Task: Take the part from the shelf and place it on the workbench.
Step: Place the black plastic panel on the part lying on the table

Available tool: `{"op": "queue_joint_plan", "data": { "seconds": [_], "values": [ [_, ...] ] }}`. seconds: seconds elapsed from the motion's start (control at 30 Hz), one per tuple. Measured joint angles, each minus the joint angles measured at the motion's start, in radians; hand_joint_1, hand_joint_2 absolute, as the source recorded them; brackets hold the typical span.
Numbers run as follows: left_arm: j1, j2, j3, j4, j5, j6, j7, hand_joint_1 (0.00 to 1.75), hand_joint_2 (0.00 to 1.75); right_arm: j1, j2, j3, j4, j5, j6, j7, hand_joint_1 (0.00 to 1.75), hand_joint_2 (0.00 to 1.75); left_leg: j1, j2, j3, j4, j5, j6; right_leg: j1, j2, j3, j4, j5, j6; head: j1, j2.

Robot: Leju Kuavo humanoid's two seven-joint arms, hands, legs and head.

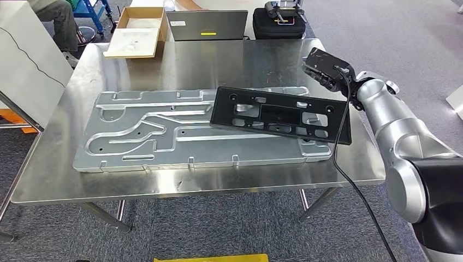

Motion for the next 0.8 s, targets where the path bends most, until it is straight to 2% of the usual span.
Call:
{"op": "queue_joint_plan", "data": {
  "seconds": [0.03,0.07,0.13,0.17,0.2,0.27,0.33,0.4,0.43,0.47,0.5,0.53,0.57,0.63,0.67,0.7,0.73,0.8],
  "values": [
    [0.000,-0.001,0.000,0.000,0.002,0.001,-0.002,0.00,0.00,-0.008,-0.002,0.027,0.000,0.083,-0.005,0.027,0.00,0.00,-0.002,0.000,0.000,0.001,-0.001,0.001,0.001,0.000,-0.007,0.008,0.009,-0.002,0.000,0.000],
    [0.001,-0.002,0.000,0.000,0.003,0.002,-0.004,0.00,0.00,-0.019,-0.003,0.064,0.000,0.162,-0.006,0.054,0.00,0.00,-0.004,0.000,0.001,0.003,-0.002,0.001,0.002,0.000,0.007,-0.026,0.037,-0.007,0.000,0.000],
    [0.001,-0.004,0.000,0.000,0.005,0.004,-0.009,0.00,0.00,-0.044,-0.003,0.133,0.000,0.231,-0.015,0.081,0.00,0.00,-0.009,0.001,0.002,0.005,-0.006,-0.001,0.009,-0.001,0.071,-0.162,0.105,-0.022,0.000,0.000],
    [0.001,-0.005,0.000,0.000,0.005,0.004,-0.011,0.00,0.00,-0.053,-0.003,0.153,0.000,0.218,-0.034,0.083,0.00,0.00,-0.012,0.001,0.001,0.006,-0.007,-0.003,0.012,-0.002,0.099,-0.222,0.128,-0.028,0.000,0.000],
    [0.001,-0.006,0.000,0.000,0.005,0.004,-0.012,0.00,0.00,-0.057,-0.004,0.160,-0.002,0.184,-0.068,0.077,0.00,0.00,-0.014,0.001,0.001,0.007,-0.008,-0.007,0.016,-0.003,0.116,-0.258,0.137,-0.032,0.000,0.000],
    [0.002,-0.010,0.000,0.000,0.008,0.000,-0.015,0.00,0.00,-0.042,-0.008,0.150,-0.014,0.089,-0.198,0.032,0.00,0.00,-0.013,0.002,0.000,0.006,-0.009,-0.016,0.020,-0.005,0.122,-0.275,0.137,-0.036,0.000,0.000],
    [0.003,-0.016,-0.001,0.000,0.012,-0.005,-0.022,0.00,0.00,0.010,-0.012,0.108,-0.060,-0.042,-0.418,-0.087,0.00,0.00,-0.010,0.001,-0.003,0.013,-0.018,-0.026,0.016,-0.008,0.130,-0.286,0.141,-0.042,0.000,0.000],
    [0.005,-0.023,-0.001,0.000,0.016,-0.008,-0.034,0.00,0.00,0.099,-0.009,0.043,-0.150,-0.168,-0.637,-0.223,0.00,0.00,-0.008,0.000,-0.030,0.080,-0.060,-0.036,0.010,-0.013,0.141,-0.297,0.143,-0.050,0.000,0.000],
    [0.008,-0.026,-0.001,0.000,0.018,-0.007,-0.039,0.00,0.00,0.152,-0.005,0.009,-0.203,-0.208,-0.701,-0.258,0.00,0.00,-0.007,0.000,-0.058,0.145,-0.093,-0.041,0.011,-0.015,0.144,-0.299,0.142,-0.053,0.000,0.000],
    [0.011,-0.029,-0.001,0.000,0.019,-0.007,-0.042,0.00,0.00,0.202,-0.003,-0.017,-0.253,-0.228,-0.728,-0.266,0.00,0.00,-0.006,0.000,-0.092,0.213,-0.121,-0.044,0.012,-0.016,0.146,-0.298,0.141,-0.055,0.000,0.000],
    [0.014,-0.032,-0.001,0.000,0.019,-0.007,-0.043,0.00,0.00,0.249,-0.001,-0.036,-0.297,-0.237,-0.734,-0.260,0.00,0.00,-0.004,0.000,-0.119,0.265,-0.137,-0.048,0.012,-0.016,0.146,-0.298,0.140,-0.056,0.000,0.000],
    [0.016,-0.035,-0.001,0.000,0.019,-0.007,-0.044,0.00,0.00,0.288,0.000,-0.049,-0.336,-0.240,-0.728,-0.250,0.00,0.00,-0.002,0.001,-0.132,0.285,-0.135,-0.050,0.012,-0.014,0.146,-0.296,0.138,-0.055,0.000,0.000],
    [0.018,-0.037,-0.001,0.000,0.019,-0.007,-0.046,0.00,0.00,0.319,0.001,-0.057,-0.369,-0.243,-0.726,-0.246,0.00,0.00,0.000,0.001,-0.123,0.261,-0.112,-0.051,0.011,-0.012,0.146,-0.294,0.137,-0.054,0.000,0.000],
    [0.017,-0.039,-0.001,0.000,0.024,-0.007,-0.051,0.00,0.00,0.371,0.002,-0.071,-0.439,-0.256,-0.754,-0.263,0.00,0.00,0.001,0.001,-0.060,0.127,-0.044,-0.048,0.009,-0.007,0.147,-0.288,0.132,-0.047,0.000,0.000],
    [0.017,-0.039,-0.001,0.000,0.029,-0.007,-0.057,0.00,0.00,0.407,0.003,-0.080,-0.488,-0.264,-0.784,-0.280,0.00,0.00,0.000,0.001,-0.027,0.064,-0.021,-0.044,0.010,-0.007,0.148,-0.286,0.128,-0.042,0.000,0.000],
    [0.019,-0.041,-0.001,0.000,0.036,-0.007,-0.065,0.00,0.00,0.462,0.002,-0.091,-0.559,-0.269,-0.823,-0.296,0.00,0.00,-0.001,-0.001,-0.005,0.024,-0.010,-0.038,0.012,-0.008,0.151,-0.286,0.125,-0.037,0.000,0.000],
    [0.024,-0.042,0.000,0.000,0.046,-0.008,-0.075,0.00,0.00,0.535,0.001,-0.106,-0.647,-0.270,-0.861,-0.307,0.00,0.00,-0.002,-0.003,0.006,0.007,-0.011,-0.033,0.015,-0.011,0.155,-0.287,0.123,-0.032,0.000,0.000],
    [0.041,-0.048,0.005,0.000,0.069,-0.012,-0.094,0.00,0.00,0.725,-0.001,-0.139,-0.863,-0.257,-0.929,-0.325,0.00,0.00,0.000,-0.010,0.014,0.002,-0.012,-0.021,0.017,-0.017,0.166,-0.292,0.118,-0.021,0.000,0.000]
  ]
}}
